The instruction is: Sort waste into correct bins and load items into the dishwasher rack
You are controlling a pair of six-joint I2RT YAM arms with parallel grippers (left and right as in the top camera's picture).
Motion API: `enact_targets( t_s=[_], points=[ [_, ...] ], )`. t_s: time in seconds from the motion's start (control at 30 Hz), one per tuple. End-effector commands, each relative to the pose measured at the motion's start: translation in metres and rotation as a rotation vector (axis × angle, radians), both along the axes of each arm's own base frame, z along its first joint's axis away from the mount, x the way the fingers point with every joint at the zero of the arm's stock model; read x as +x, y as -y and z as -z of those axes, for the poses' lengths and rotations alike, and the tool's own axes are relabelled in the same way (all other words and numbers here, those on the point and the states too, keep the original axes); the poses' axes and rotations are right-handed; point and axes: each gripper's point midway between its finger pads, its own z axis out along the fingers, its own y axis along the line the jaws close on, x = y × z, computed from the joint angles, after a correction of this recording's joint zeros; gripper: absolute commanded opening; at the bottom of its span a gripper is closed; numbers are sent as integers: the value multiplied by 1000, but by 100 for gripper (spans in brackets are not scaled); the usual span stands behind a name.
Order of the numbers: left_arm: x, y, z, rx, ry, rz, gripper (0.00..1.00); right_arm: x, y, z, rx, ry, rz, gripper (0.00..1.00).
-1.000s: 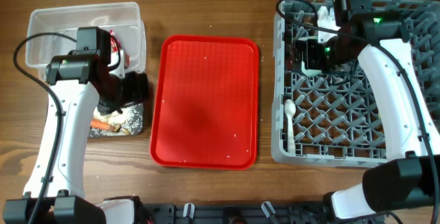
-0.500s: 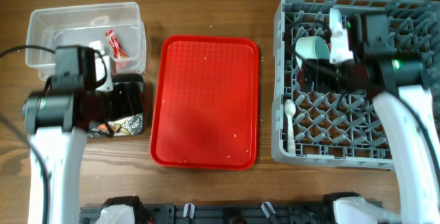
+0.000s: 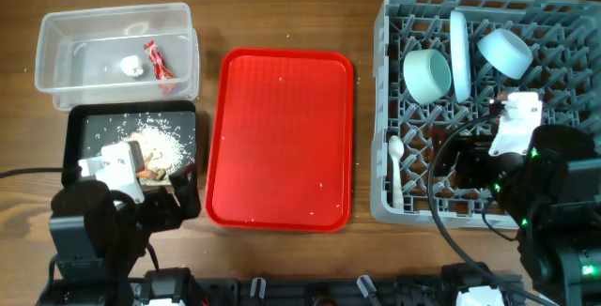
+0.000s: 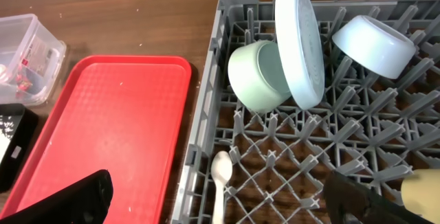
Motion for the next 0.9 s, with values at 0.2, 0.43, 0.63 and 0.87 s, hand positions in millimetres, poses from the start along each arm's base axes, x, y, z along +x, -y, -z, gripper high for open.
enact_targets(
  t_s=[0.2,0.43,0.63,0.87],
  points=[
    [-4,-1,6,-1,-24,-8,100,11,2,21,-16,-83,18,100],
    [-4,-1,6,-1,-24,-8,100,16,0,32,-21,-126,13,100],
    [-4,-1,6,-1,-24,-8,100,-4,4,23,-21,-41,20,100],
    [-4,-1,6,-1,-24,-8,100,-22,7,20,7,219,28,100]
  ],
)
